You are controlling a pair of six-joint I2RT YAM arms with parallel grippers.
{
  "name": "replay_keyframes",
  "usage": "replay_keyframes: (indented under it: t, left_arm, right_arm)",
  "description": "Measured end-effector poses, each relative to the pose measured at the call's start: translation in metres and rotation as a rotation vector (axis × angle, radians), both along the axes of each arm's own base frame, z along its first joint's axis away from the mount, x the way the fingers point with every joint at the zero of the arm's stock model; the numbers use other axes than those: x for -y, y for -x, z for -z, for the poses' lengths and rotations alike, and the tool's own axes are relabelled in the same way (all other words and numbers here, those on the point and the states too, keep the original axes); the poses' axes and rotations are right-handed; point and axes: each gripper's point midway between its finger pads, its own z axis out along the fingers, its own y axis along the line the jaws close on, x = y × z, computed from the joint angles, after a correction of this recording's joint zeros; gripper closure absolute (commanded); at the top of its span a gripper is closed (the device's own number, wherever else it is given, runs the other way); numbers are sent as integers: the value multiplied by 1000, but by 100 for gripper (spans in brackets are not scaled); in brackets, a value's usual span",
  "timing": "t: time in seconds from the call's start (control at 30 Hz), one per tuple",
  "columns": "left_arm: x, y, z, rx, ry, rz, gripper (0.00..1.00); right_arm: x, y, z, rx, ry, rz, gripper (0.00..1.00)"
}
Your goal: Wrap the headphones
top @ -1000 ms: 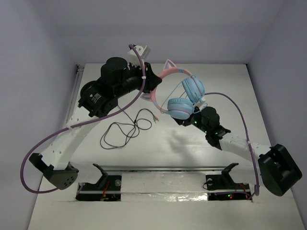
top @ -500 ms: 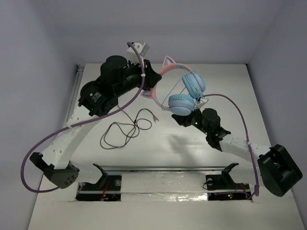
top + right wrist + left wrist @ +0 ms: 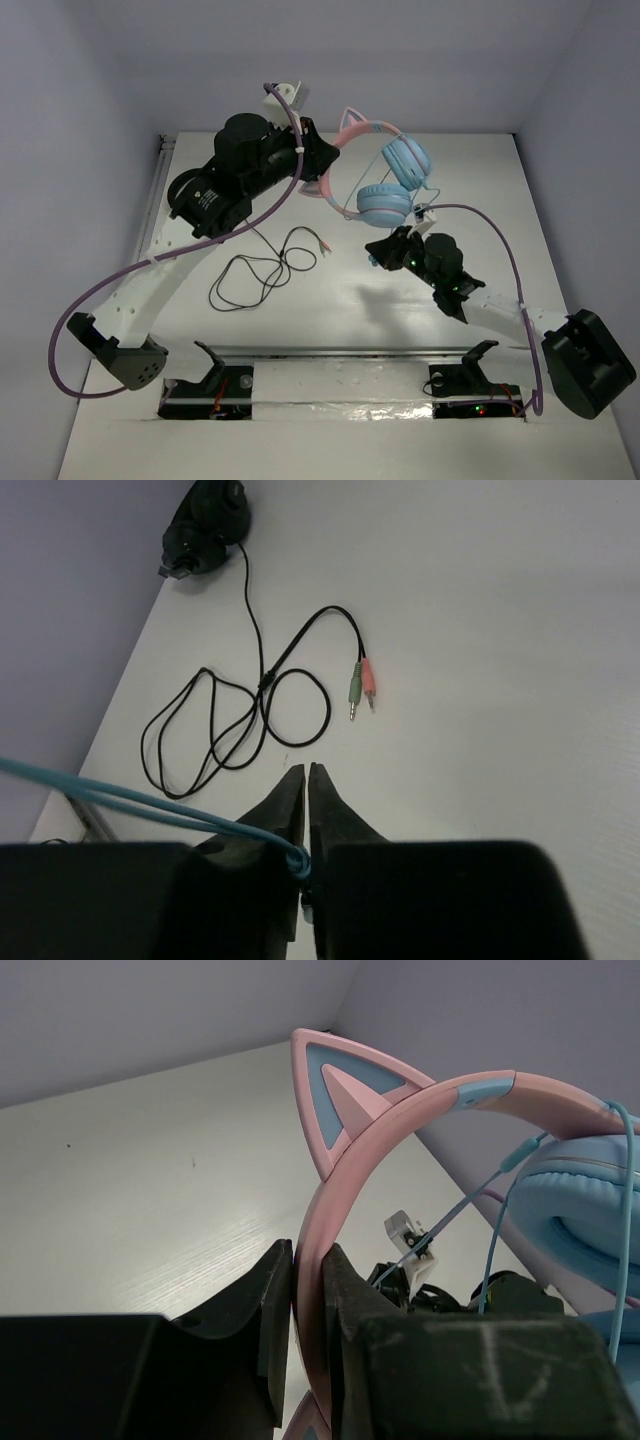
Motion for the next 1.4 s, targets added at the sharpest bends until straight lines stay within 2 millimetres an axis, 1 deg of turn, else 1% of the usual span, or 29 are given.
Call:
replay_keyframes:
  t: [0.03,0.1,0.17,0.3,0.37,0.47,0.63,0.7,0.83,0.93,1.0,1.1,1.2,1.23,1.33,1.4]
  left_arm:
    - [0,-1,1,-4,6,-7,100]
    - [1,-5,5,-8,30,-25,100]
    - [2,-9,16,-34,51,-47,100]
    - [0,-24,51,-93,82,-138,100]
    - [-6,-34,69,-116,87,-206,100]
    - [-15,-48,85,-128,90,-308,100]
    - [-25,-78,88,-90,120,-448,100]
    - [-32,-90,95,-82,103,-506,100]
    - [-37,-107,122,-85,24,-576,100]
    - [-41,-116,139,-82,-40,-615,100]
    - [-44,-118,148,-76,-67,-633,100]
    - [-50,-118,169,-78,-100,-653,100]
    - [-55,-112,201,-104,-151,-655,100]
    - [-57,-108,215,-118,-174,-653,100]
    - [-60,-91,255,-159,-255,-641,100]
    - [-57,-77,277,-178,-302,-616,100]
  right_arm:
    - [0,0,0,-4,-3,2,100]
    - [0,0,2,-18,-10,8,100]
    - [0,0,6,-37,-15,14,100]
    - [-5,5,18,-96,-14,10,100]
    - [-11,11,21,-122,-11,3,100]
    - [-26,23,19,-141,-12,-28,100]
    - [-60,47,13,-155,-19,-96,100]
    - [-73,56,11,-161,-24,-120,100]
    - [-90,73,8,-172,-7,-157,100]
    - [-101,82,-2,-169,10,-176,100]
    - [-106,88,-12,-165,26,-189,100]
    - [-110,93,-31,-152,46,-204,100]
    - [-109,93,-52,-134,71,-207,100]
    - [-108,92,-60,-126,82,-207,100]
    - [-107,90,-79,-102,120,-211,100]
    - [-104,90,-87,-91,160,-216,100]
